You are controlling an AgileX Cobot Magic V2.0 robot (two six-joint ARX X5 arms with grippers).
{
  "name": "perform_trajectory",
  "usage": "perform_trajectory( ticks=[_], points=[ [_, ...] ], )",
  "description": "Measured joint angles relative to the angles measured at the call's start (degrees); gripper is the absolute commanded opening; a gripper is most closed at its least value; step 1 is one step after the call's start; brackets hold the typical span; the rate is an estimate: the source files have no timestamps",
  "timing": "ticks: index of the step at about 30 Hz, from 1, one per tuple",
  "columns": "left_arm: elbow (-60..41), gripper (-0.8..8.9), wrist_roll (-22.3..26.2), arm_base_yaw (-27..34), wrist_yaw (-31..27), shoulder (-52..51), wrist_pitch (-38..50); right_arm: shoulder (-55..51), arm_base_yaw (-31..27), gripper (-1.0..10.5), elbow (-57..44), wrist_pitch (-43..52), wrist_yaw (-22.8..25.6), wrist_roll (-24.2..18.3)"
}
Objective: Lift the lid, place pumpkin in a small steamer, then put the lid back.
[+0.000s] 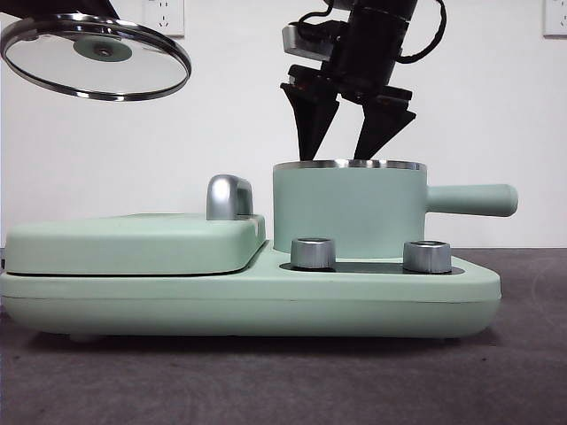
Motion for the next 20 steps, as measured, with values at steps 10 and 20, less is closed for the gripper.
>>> perform_trajectory(
  ticks=[10,20],
  points=[
    [0.0,0.1,0.0,0.0,0.0,0.0,-0.4,-14.8,-0.9,2.9,-3.2,1.0,0.3,0.0],
    [0.0,0.1,0.0,-6.1,0.0,0.1,0.1,-52.3,-1.0,2.9,-43.2,16.3,0.4,1.4]
  ],
)
